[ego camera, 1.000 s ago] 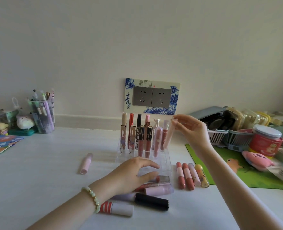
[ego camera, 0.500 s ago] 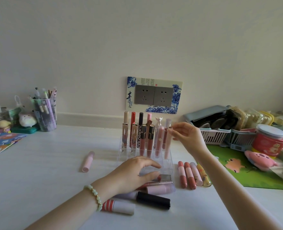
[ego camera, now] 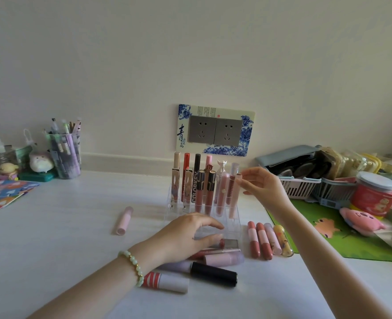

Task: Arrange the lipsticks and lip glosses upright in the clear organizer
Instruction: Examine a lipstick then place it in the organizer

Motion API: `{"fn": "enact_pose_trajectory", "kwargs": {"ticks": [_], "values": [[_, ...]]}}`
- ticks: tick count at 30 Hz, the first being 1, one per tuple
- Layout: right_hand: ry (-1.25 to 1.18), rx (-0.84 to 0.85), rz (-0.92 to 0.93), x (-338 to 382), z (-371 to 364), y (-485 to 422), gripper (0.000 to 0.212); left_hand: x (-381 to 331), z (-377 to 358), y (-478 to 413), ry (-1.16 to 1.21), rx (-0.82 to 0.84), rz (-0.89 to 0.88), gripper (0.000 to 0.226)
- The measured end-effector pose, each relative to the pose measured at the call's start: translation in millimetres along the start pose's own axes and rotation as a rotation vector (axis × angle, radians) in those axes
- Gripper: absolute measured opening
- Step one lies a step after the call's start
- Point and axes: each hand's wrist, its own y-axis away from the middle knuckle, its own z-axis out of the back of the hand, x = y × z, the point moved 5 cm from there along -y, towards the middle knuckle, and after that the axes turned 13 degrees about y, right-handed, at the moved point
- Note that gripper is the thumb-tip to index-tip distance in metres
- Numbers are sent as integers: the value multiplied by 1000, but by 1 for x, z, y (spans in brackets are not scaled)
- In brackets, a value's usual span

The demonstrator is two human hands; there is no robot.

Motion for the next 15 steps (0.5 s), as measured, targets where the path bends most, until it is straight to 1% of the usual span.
{"fn": "enact_pose_trajectory", "kwargs": {"ticks": [6,8,10,13,15], "values": [[22,-162,17,7,26,-3,32,-7,3,3,19,-7,23,37],[28,-146,33,13,30,2,33,-8,3,5,21,-6,29,36],[88,-22,28,13,27,10,40,-9,2,8,26,-4,33,36],[281,245,-18,-5,19,27,59,-7,1,11,29,1,35,37],[302,363,-63,-17,19,40,63,-7,0,14,18,6,25,39]]}}
